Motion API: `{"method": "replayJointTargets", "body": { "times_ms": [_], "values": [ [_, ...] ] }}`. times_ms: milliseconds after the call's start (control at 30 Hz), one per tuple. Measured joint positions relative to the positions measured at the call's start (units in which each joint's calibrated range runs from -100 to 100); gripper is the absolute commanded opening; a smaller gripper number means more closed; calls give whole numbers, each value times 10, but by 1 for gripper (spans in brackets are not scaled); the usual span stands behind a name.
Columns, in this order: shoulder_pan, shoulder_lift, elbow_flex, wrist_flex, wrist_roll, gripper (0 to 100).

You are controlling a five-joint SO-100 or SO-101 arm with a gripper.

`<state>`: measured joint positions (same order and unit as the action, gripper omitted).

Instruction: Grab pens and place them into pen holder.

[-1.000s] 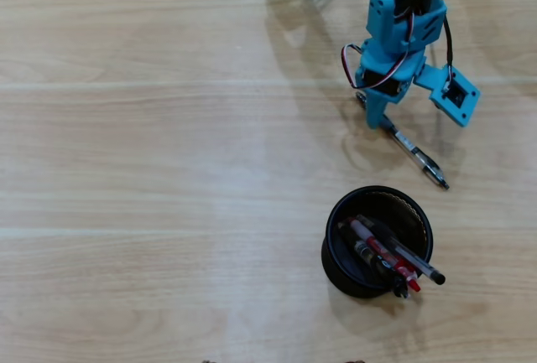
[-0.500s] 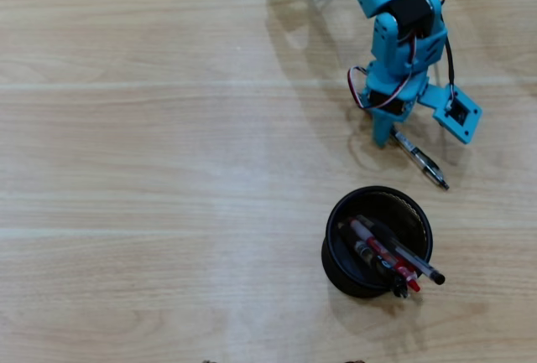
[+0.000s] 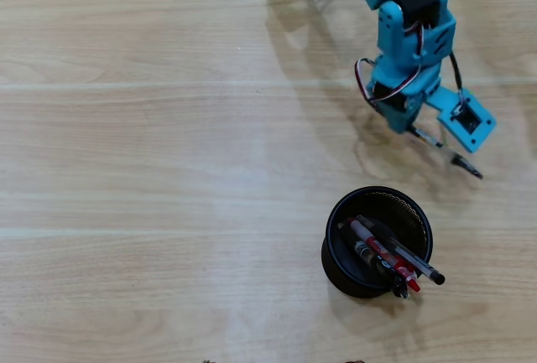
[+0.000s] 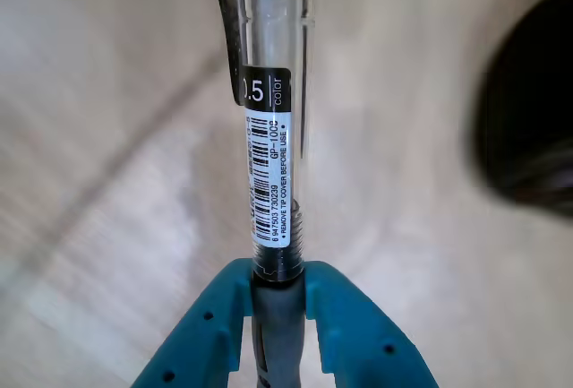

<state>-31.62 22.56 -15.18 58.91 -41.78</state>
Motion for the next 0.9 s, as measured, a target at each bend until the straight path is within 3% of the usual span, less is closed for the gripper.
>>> {"method": "replayJointTargets", "body": {
  "times_ms": [100, 200, 400, 467, 767, 900],
  "values": [
    [20, -82, -69, -88, 13, 2],
    [65, -115, -104, -285, 9, 2],
    [143, -36, 42, -643, -152, 2],
    [143, -6, 66, -730, -168, 2],
    [155, 58, 92, -766, -174, 2],
    [154, 70, 137, -767, -174, 11]
  ]
}}
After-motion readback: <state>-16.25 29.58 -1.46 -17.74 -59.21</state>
